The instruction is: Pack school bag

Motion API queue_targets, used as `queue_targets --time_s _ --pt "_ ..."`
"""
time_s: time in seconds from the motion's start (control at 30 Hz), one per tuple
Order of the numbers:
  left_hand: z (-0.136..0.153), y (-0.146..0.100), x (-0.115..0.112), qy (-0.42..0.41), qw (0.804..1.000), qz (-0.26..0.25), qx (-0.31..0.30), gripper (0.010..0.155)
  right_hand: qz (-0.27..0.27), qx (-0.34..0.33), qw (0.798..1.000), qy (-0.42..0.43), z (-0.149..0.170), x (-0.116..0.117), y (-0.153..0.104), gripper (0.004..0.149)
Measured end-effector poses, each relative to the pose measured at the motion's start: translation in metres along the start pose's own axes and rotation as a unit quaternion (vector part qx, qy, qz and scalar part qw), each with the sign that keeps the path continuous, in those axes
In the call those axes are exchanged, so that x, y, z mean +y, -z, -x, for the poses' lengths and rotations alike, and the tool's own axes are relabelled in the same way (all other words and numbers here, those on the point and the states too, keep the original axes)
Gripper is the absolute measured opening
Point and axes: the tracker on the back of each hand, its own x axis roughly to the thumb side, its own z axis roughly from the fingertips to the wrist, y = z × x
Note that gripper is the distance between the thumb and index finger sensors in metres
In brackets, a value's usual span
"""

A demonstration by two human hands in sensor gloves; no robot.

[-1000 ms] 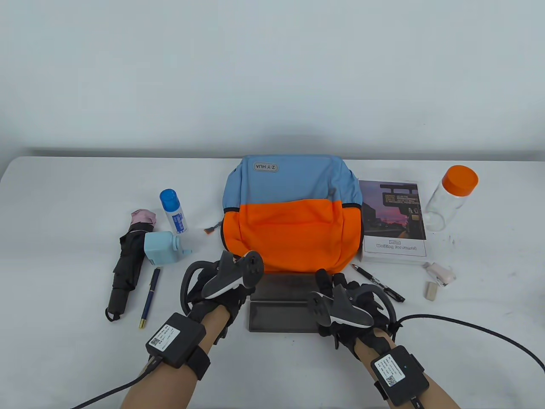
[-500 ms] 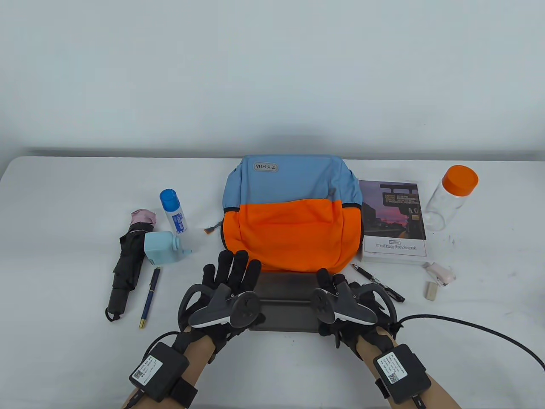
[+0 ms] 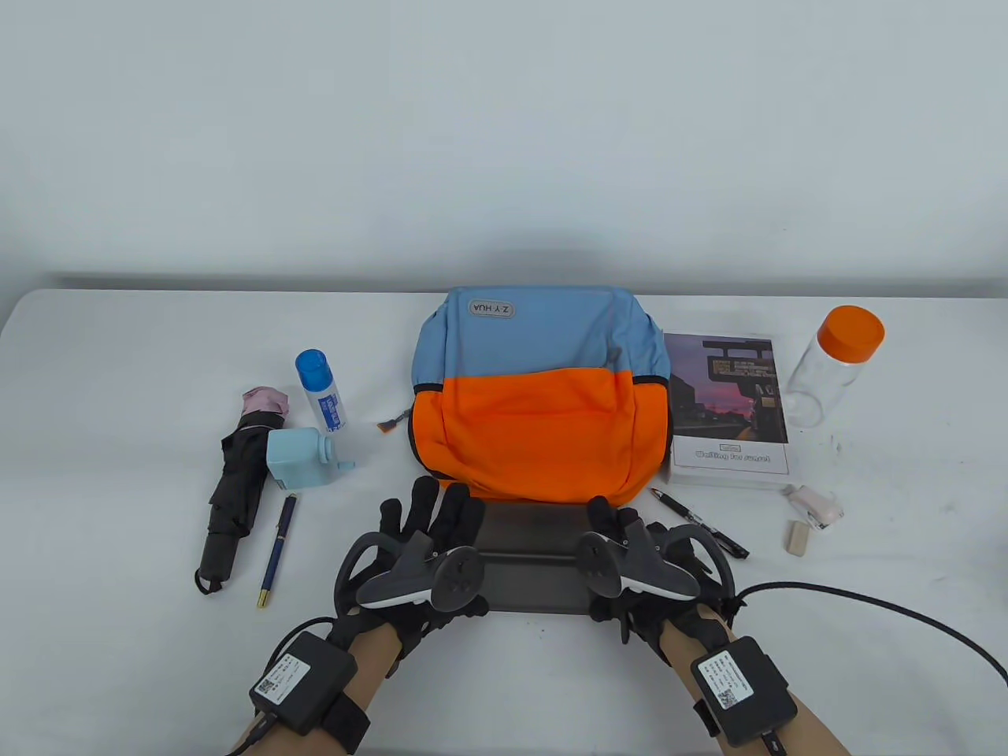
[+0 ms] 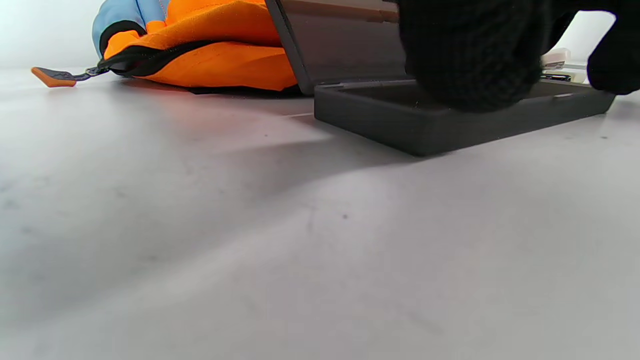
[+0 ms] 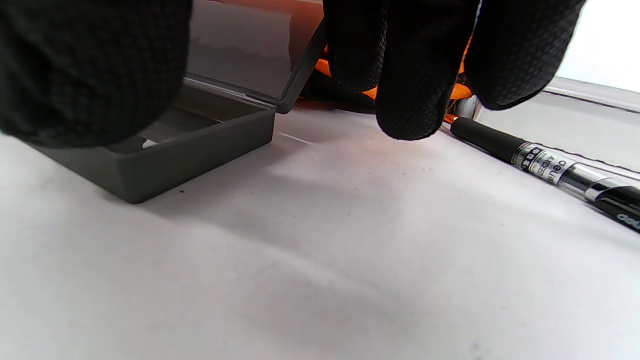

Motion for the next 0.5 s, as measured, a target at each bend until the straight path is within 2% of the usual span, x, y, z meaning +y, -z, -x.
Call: queue_targets --time_s 0.33,0.5 --pt "0.0009 0.0034 -0.0008 -0.009 0.999 0.029 0.013 0.114 -0.008 -0.003 1.0 0.004 0.0011 0.0 0.0007 0.118" --pt "0.0013 0.0027 -0.0015 -0.01 0.999 0.028 0.013 0.114 0.006 -0.004 1.0 -0.027 0.0043 -0.0068 -0.0003 0.119"
